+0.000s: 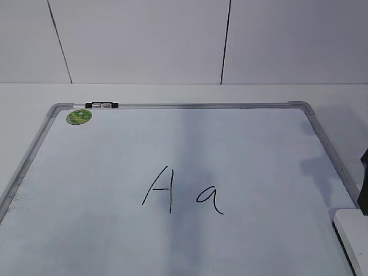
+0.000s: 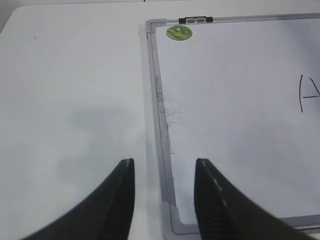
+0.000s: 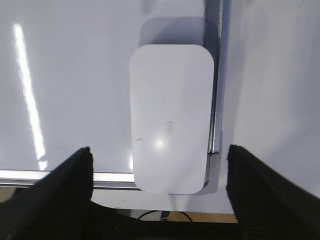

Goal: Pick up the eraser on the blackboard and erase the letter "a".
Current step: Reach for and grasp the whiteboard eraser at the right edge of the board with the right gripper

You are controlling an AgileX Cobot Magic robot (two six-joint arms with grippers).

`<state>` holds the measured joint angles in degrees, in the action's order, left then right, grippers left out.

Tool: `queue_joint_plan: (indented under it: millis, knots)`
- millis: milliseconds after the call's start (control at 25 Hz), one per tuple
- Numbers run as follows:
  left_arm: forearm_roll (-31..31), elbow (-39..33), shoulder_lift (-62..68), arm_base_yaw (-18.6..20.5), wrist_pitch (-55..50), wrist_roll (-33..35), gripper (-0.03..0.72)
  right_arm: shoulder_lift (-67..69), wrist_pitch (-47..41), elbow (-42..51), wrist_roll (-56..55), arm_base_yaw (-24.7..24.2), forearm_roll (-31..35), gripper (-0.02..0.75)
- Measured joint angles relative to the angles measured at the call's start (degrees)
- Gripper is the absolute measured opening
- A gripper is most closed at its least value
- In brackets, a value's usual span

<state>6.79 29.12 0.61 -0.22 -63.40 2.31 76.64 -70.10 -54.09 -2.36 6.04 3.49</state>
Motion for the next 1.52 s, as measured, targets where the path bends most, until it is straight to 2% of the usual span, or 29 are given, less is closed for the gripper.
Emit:
queue_joint_plan:
  millis: [200, 520, 1200, 1520]
  knots:
    - [0.0, 0.0, 0.0, 0.0, 0.0, 0.0, 0.305, 2.2, 0.0, 0.0, -1.1, 3.8, -4.0, 0.636]
    - [0.2, 0.0, 0.0, 0.0, 0.0, 0.0, 0.305, 3.2, 0.4, 3.9, -1.5, 3.8, -4.2, 0.636]
    - [0.2, 0.0, 0.0, 0.0, 0.0, 0.0, 0.305, 6.0, 10.7, 9.5, -2.8, 3.8, -1.7, 0.636]
    - [0.3, 0.0, 0.0, 0.0, 0.0, 0.0, 0.305, 6.3, 13.8, 11.8, -4.7, 3.9, -2.6, 0.635]
